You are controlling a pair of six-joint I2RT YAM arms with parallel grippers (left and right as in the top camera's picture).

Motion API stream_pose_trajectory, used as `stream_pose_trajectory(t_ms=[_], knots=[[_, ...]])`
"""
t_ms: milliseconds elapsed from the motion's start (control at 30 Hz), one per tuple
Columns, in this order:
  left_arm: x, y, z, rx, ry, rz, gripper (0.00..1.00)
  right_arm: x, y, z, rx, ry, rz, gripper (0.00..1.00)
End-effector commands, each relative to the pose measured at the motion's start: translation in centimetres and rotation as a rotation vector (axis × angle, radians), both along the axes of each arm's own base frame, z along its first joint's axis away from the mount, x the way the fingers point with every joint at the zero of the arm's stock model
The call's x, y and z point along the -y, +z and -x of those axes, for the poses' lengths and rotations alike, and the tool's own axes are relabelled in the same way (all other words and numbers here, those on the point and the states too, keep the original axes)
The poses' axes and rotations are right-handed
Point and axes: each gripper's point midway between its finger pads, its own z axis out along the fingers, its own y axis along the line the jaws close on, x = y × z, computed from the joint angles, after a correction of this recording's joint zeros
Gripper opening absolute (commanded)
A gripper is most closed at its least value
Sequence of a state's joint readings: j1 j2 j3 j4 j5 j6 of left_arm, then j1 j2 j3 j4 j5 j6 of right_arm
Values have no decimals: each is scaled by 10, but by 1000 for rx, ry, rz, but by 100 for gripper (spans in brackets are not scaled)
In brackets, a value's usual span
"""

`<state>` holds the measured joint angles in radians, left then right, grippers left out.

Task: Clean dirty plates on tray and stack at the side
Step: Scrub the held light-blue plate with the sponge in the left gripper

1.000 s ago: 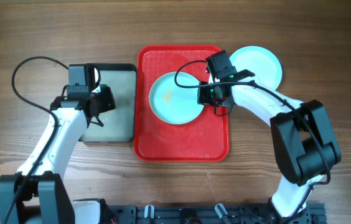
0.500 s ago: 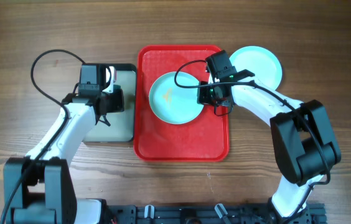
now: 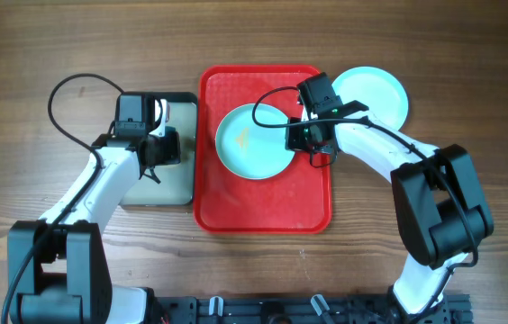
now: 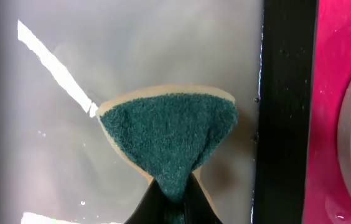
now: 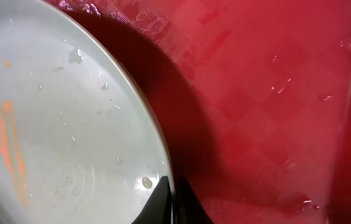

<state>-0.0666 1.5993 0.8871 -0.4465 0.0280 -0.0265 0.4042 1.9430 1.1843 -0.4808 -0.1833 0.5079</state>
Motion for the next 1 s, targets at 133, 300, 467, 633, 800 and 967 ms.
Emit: stream_pose_trajectory(t_ms=[133, 300, 467, 633, 800, 967], knots=[[-10, 27, -18, 28, 16, -69, 4, 3, 0, -2, 16, 3, 23, 4], [-11, 100, -39, 51, 22, -80, 4, 3, 0, -2, 19, 3, 22, 4], [32, 108, -38, 41, -85, 28, 4, 3, 0, -2, 18, 4, 23, 4], [111, 97, -36, 42, -249, 125, 4, 3, 0, -2, 15, 4, 24, 4], [162, 64, -34, 8, -317, 115, 4, 3, 0, -2, 15, 4, 24, 4], [164, 31, -33, -59, -273, 85, 4, 3, 0, -1, 14, 4, 24, 4]])
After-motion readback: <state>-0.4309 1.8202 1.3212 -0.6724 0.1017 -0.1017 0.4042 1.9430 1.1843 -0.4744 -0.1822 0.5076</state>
